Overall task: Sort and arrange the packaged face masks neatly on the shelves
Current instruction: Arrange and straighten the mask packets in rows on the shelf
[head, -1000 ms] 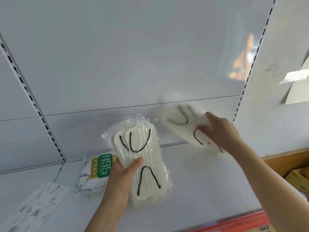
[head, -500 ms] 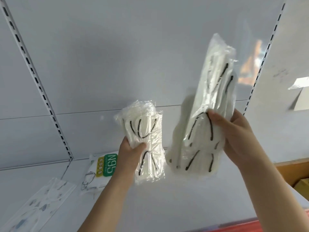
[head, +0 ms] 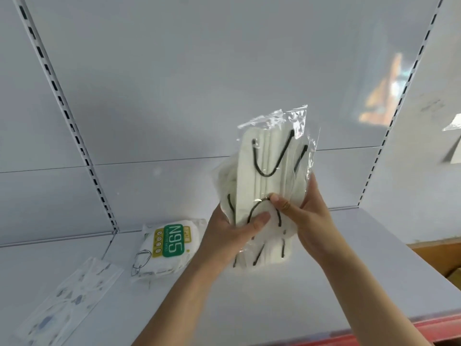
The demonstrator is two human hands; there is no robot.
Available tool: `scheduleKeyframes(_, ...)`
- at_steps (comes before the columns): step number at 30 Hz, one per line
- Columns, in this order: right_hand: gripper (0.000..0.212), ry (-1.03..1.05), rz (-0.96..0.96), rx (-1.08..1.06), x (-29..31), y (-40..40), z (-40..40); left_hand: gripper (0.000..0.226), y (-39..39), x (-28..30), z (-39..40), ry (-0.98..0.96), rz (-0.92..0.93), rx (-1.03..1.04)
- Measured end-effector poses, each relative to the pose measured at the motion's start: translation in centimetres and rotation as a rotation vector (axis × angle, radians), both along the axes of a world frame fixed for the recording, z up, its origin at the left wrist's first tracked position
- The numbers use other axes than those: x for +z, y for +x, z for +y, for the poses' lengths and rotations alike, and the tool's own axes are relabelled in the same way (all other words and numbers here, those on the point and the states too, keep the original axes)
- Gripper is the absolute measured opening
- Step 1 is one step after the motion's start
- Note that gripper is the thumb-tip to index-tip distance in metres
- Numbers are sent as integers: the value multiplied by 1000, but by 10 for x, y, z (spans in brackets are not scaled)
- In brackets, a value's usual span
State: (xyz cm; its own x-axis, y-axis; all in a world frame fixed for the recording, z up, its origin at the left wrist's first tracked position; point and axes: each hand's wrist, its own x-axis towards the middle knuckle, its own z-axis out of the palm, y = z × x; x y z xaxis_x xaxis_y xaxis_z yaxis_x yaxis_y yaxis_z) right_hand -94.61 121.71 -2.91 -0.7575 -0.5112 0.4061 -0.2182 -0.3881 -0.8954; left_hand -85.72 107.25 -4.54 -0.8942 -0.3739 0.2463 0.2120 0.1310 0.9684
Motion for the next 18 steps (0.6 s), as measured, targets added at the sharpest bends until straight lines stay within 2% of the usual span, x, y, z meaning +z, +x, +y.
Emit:
scheduleKeyframes(2,88,87,42,10,-4,-4,6,48,6,-4,-12,-20,-28,-68)
scheduleKeyframes(5,85,229,11,114,-23,-3,12,74,16,-18,-22,4,-92,-170)
scheduleKeyframes(8,82,321,1,157,-37,3,7,61,16,-27,-13,-75,-142,-108)
scheduleKeyframes(10,81,285,8,89,-34,7,1,48,16,-25,-8,-108,-117,-12)
scheduleKeyframes(12,89,252,52,25,-28,7,0,48,16,-22,-9,-117,-97,-3)
scheduleKeyframes(16,114,270,113,125,-21,2,12,66,19,-19,-18,-106,-106,-214)
scheduleKeyframes(18,110,310,76,164,-27,4,15,69,22,-25,-15,-97,-165,-306)
